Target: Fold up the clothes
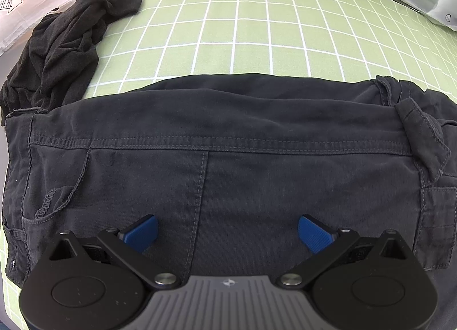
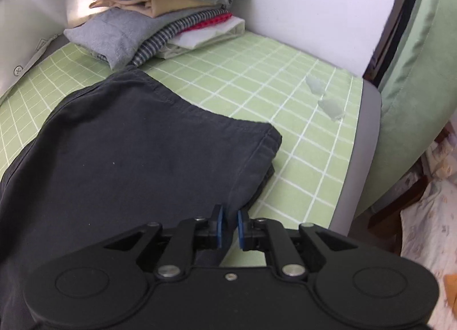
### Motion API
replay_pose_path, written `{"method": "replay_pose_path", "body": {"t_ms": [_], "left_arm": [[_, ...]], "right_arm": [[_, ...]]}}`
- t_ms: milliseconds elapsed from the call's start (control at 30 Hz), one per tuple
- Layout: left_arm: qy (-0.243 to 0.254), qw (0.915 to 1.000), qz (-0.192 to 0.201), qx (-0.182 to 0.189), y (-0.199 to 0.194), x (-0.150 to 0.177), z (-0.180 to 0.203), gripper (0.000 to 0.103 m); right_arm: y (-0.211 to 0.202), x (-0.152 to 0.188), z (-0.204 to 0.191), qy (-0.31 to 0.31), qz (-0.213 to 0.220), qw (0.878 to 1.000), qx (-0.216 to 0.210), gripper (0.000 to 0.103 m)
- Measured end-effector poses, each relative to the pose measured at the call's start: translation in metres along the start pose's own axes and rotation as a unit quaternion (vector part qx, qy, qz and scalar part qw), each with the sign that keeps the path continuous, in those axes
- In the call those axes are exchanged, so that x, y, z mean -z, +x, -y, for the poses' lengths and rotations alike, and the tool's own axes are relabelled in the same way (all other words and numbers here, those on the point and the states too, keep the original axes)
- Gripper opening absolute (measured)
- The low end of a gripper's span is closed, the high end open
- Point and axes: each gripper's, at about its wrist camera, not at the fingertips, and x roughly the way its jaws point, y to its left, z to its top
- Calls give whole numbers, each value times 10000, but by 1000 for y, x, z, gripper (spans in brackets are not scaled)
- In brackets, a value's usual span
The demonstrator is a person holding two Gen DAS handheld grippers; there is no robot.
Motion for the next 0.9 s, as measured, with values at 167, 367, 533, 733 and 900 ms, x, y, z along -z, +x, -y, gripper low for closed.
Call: {"method": "replay_pose_path", "body": {"t_ms": [167,367,533,733,900], "left_arm": [[-24,10000,4,-1,1,-1,-1,103],[-26,10000,28,18,1,0,-2,103],[-21,10000,21,42,1,-1,-2,103],[-34,10000,-17,79,3,-4,-4,103],[-20,10000,-33,85,3,-4,-4,103]], "right_arm": [[-42,-6,-59,-1573,1041,9790,-779,53],[-46,10,-156,-2734,47,9066,-3216,21],[-51,5,-213,-3213,101,8875,-3301,20],[0,-28,-229,-1973,-805,9155,-3412,24],[-2,-26,-253,-1975,-817,9269,-3087,40]]}}
